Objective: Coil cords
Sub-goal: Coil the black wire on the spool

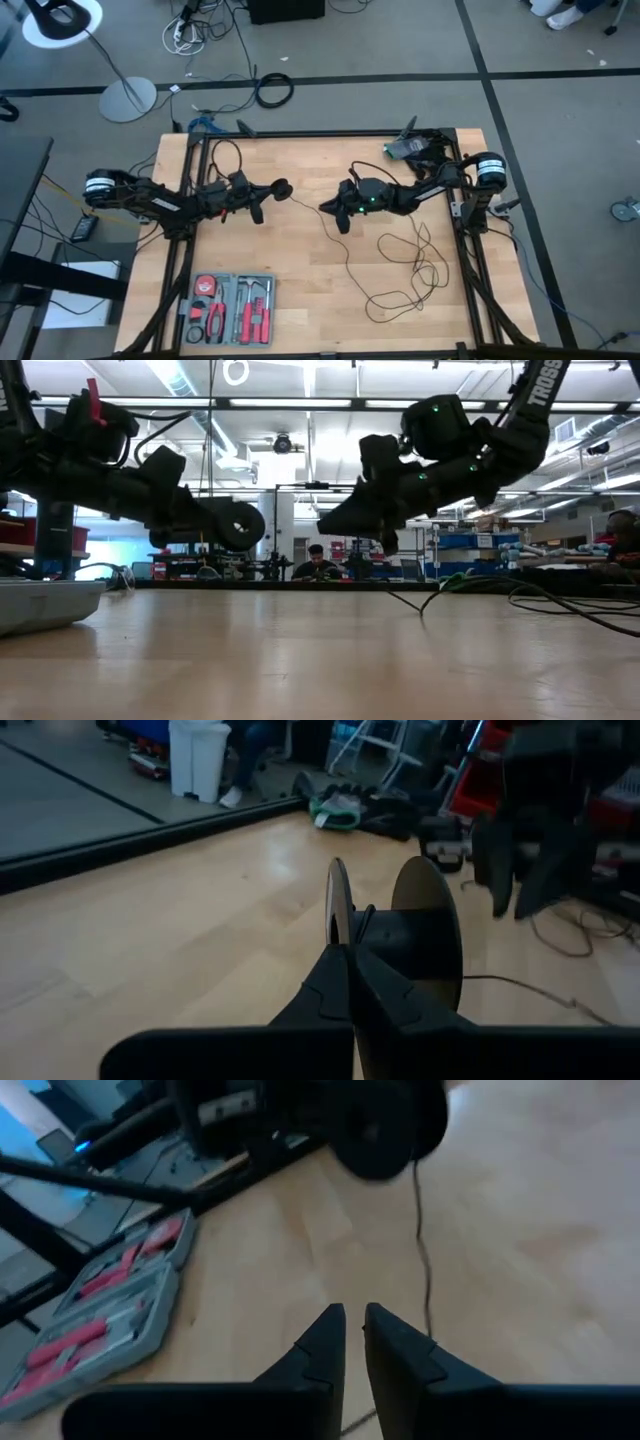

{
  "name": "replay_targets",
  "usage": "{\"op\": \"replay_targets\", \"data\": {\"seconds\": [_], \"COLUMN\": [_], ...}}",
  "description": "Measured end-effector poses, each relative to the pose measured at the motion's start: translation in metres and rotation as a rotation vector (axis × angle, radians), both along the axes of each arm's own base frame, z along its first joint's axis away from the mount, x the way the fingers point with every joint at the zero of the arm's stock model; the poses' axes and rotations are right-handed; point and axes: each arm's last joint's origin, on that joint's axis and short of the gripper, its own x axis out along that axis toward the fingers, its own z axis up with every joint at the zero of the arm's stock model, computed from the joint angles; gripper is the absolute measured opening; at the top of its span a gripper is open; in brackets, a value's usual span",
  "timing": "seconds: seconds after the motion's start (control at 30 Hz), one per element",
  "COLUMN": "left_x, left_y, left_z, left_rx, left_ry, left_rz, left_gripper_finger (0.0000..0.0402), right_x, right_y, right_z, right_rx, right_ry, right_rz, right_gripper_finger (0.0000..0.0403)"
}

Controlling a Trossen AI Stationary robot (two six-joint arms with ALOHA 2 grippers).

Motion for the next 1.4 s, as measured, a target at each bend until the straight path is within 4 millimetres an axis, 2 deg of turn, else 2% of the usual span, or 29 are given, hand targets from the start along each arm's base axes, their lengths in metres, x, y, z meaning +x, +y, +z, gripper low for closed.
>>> {"op": "replay_targets", "data": {"seconds": [0.2, 0.43, 0.6, 0.73, 0.93, 1.1, 1.4], "left_x": [0.001, 0.0, 0.0, 0.0, 0.0, 0.001, 0.003], "left_y": [-0.005, -0.006, -0.006, -0.01, -0.013, -0.014, -0.014], "left_z": [-0.002, -0.003, -0.004, -0.005, -0.006, -0.005, 0.006], "left_rx": [0.046, 0.106, 0.125, 0.125, 0.157, 0.178, 0.209], "left_ry": [0.043, 0.089, 0.103, 0.118, 0.141, 0.135, 0.03], "left_rz": [-0.019, 0.043, 0.068, 0.039, 0.04, 0.04, 0.038], "left_gripper_finger": [0.0, 0.0, 0.0, 0.0, 0.0, 0.0, 0.0], "right_x": [0.014, 0.03, 0.034, 0.038, 0.045, 0.043, 0.04], "right_y": [-0.01, -0.015, -0.006, 0.0, 0.001, -0.002, 0.002], "right_z": [0.009, 0.017, 0.021, 0.027, 0.036, 0.034, 0.03], "right_rx": [-0.047, -0.098, -0.152, -0.175, -0.143, -0.105, -0.14], "right_ry": [0.024, 0.265, 0.399, 0.384, 0.265, 0.285, 0.341], "right_rz": [-0.012, -0.061, -0.145, -0.18, -0.201, -0.232, -0.241], "right_gripper_finger": [0.0021, 0.0004, 0.0002, 0.0004, 0.0004, 0.0033, 0.0129]}}
